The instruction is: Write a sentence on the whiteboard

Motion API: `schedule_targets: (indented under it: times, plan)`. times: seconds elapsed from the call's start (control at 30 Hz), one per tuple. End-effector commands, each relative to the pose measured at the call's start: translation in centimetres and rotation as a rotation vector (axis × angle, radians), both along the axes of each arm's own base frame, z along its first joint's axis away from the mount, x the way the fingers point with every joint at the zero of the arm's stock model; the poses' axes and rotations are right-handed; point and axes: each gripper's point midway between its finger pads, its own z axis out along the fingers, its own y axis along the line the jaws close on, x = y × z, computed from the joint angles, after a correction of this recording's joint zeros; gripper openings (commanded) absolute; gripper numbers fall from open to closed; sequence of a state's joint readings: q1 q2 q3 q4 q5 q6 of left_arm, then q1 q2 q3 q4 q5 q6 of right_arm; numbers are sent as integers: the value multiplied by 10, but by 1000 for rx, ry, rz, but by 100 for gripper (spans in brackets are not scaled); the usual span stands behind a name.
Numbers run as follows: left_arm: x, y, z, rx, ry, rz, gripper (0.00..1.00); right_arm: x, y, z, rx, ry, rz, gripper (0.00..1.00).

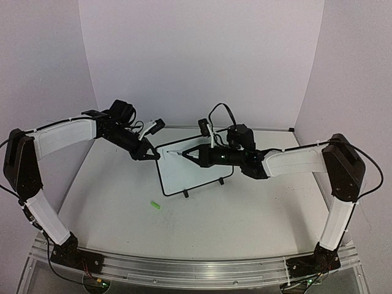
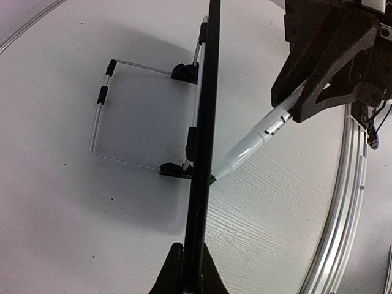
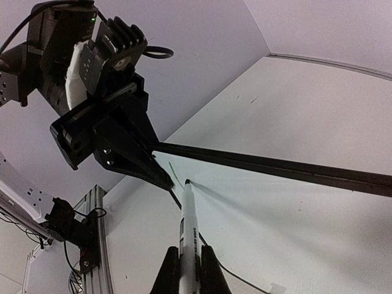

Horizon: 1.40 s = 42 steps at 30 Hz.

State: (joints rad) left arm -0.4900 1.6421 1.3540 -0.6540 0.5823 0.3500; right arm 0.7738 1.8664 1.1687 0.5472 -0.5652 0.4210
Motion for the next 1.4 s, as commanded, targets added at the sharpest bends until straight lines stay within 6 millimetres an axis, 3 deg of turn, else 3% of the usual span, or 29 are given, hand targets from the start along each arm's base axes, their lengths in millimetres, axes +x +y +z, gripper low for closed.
schedule_targets:
  times: [0.0,0.4,1.0,1.37]
  plan:
    - [7,6,-4,51,-18,14,0,16,5,10,25,-30,-36,0]
    - [7,6,-4,50,-16,13,0,17,9,-4,8,-4,-29,0]
    - [7,7,-3,51,-21,14,0,16,-15,-5,-8,-14,-127,0]
    - [7,7,-3,52,-20,15,0,-6,-14,27,80,-55,-26,0]
